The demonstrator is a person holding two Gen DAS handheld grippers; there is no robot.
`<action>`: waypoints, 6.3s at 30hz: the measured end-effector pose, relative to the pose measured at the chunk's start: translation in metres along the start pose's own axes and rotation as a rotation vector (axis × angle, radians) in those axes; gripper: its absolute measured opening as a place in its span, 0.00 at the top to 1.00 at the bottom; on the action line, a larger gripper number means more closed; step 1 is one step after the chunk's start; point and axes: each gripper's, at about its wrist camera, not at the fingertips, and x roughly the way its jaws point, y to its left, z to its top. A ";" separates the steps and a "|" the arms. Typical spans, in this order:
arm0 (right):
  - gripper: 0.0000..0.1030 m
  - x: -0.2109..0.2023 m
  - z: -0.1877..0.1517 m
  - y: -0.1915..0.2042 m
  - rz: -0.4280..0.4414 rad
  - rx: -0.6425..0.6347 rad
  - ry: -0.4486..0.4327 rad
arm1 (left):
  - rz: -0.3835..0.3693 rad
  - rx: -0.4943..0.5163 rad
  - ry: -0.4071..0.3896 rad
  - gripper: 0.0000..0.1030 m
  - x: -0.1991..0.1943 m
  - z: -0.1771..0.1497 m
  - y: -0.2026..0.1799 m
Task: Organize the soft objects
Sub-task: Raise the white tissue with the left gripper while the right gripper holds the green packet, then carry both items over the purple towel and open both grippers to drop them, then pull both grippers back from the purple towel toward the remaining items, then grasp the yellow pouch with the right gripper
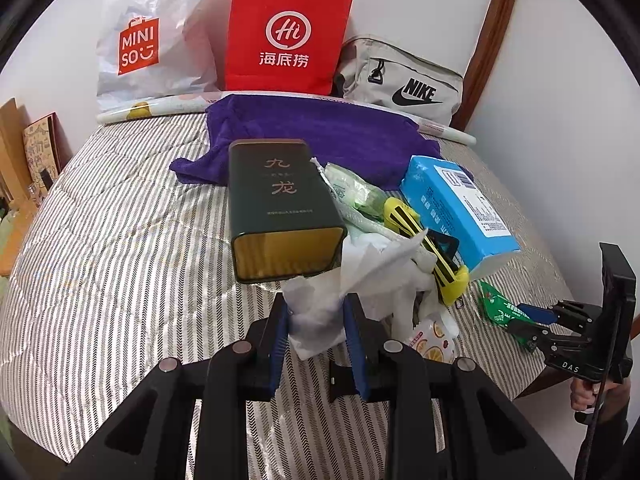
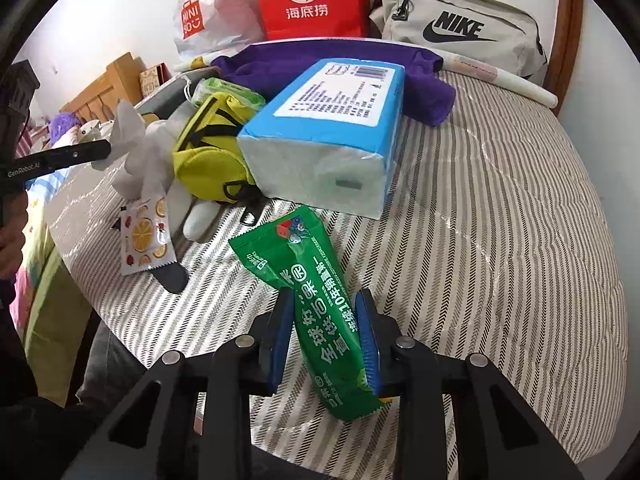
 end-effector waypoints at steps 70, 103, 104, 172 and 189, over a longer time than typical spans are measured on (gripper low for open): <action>0.70 0.116 0.267 -0.072 -0.029 0.108 -0.106 | 0.115 -0.070 0.091 0.75 0.177 0.241 0.063; 0.28 0.093 0.262 -0.065 -0.100 0.115 -0.053 | 0.182 -0.042 0.097 0.26 0.140 0.230 0.048; 0.28 0.084 0.259 -0.062 -0.094 0.112 -0.064 | 0.174 -0.036 0.084 0.26 0.130 0.225 0.044; 0.72 0.025 0.076 0.117 -0.187 -0.251 -0.115 | 0.035 -0.066 -0.011 0.26 0.001 0.025 0.030; 0.76 -0.052 0.051 0.080 0.043 -0.081 -0.149 | 0.047 -0.078 0.004 0.27 -0.001 0.021 0.018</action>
